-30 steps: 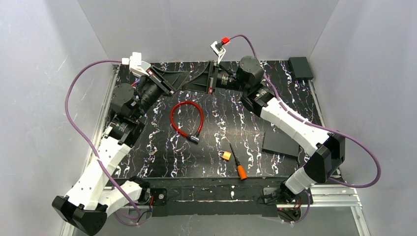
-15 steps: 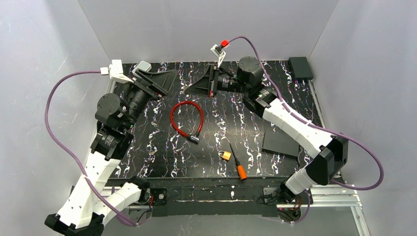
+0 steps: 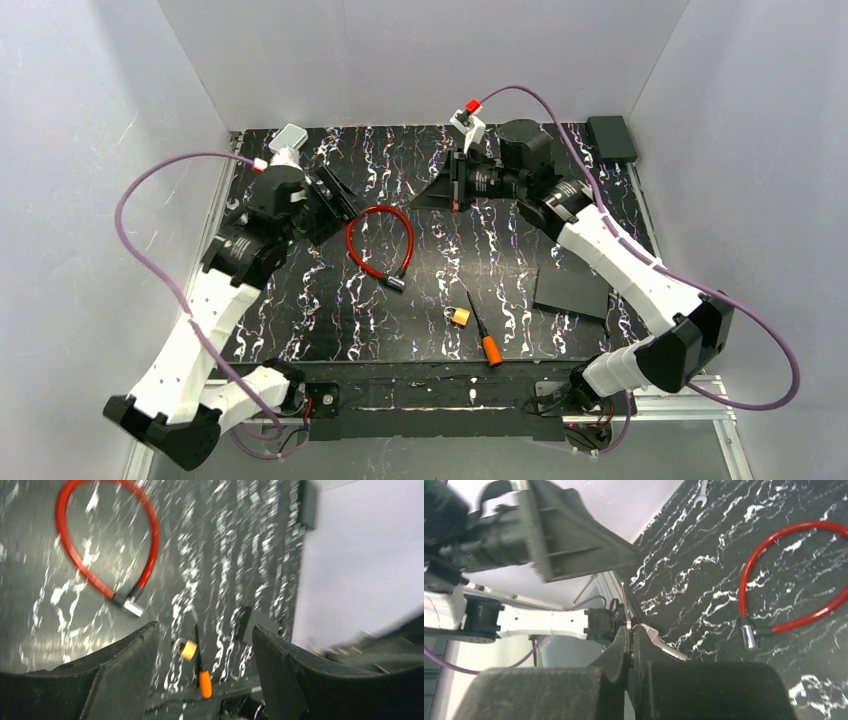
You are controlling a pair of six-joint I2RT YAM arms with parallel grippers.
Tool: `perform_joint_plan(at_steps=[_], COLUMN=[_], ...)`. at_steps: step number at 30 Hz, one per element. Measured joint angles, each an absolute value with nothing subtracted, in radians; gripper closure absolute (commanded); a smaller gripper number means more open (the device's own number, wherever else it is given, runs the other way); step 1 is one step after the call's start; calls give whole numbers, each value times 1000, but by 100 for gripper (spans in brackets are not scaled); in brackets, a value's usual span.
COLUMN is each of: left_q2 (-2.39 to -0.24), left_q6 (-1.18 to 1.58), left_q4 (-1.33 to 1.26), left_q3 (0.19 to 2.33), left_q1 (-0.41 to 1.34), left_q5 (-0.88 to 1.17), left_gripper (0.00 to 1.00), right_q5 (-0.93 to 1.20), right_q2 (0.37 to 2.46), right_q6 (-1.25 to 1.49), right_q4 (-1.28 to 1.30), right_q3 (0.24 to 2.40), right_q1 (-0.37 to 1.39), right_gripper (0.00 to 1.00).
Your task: Unlock with the key
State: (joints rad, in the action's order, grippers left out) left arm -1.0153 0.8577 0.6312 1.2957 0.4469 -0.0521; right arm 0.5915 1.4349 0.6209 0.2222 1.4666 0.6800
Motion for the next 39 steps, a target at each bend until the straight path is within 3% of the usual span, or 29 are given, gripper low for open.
perform_joint_plan(at_steps=[2,12,26,39], left_q2=[-1063,-1168,-1706,-2000], left_q6=[920,1375,1474,1456], left_q4=[710,854,891,990], left_q3=[1284,1018,1236,1397], left_q1=[447,447,447,444], left_q5=[-41,56,102,51], left_gripper=[39,37,38,41], right_q5=[585,518,384,243], right_q2=[1404,1327,1258,1173], right_q6=[595,505,385,283], right_q4=[267,489,709,883], right_q3=[1451,1354,1350,1350], right_q1=[673,604,604,602], right_gripper=[99,99,99,99])
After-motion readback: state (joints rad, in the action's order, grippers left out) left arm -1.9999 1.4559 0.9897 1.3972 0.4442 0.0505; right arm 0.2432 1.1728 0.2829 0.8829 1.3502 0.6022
